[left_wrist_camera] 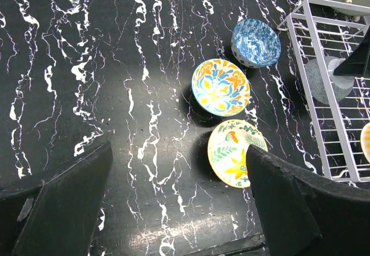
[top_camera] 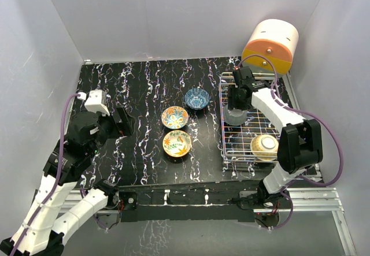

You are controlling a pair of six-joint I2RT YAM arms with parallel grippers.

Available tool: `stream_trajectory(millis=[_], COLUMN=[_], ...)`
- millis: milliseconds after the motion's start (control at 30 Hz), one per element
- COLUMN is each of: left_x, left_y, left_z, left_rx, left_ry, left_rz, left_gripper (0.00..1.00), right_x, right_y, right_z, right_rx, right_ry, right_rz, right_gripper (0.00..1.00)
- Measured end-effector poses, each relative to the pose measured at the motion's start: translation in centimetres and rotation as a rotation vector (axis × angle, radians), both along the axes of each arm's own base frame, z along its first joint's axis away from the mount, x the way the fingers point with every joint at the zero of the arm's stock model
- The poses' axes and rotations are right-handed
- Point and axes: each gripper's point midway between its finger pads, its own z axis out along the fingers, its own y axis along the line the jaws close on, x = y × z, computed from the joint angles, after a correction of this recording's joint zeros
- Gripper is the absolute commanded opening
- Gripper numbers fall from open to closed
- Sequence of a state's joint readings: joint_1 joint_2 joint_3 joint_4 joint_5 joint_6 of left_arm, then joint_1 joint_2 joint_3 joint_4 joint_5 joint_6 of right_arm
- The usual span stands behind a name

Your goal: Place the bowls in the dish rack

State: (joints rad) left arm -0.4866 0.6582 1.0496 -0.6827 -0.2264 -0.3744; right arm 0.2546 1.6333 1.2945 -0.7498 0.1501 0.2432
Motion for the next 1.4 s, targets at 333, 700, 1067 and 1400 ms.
stream_trajectory(millis=[333, 700, 1067, 1400], left_x=[-0.5, -0.6, -0.9, -1.2], left_y=[0.3, 0.1, 0.0, -0.1], left_z=[0.2, -1.3, -1.4, -2.0], left_rx=[-0.009, -0.011, -0.025, -0.031], left_ry=[-0.012, 0.020, 0.021, 0.026], left_rz=[0.003, 0.002, -0.005, -0.018], left_gripper=[0.97, 0.97, 0.97, 0.97], right_x=[-2.9, -8.3, -11.1, -14.3], right_y=[-0.3, -0.8, 0.7, 0.3], right_z=[0.9, 1.1, 1.5, 0.3], right_rx=[0.013, 0.052, 0.130, 0.166], right_ry=[0.028, 0.060, 0.096, 0.142], right_rz=[0.019, 0.036, 0.027, -0.035], right_gripper=[0.39, 0.34, 0.33, 0.31])
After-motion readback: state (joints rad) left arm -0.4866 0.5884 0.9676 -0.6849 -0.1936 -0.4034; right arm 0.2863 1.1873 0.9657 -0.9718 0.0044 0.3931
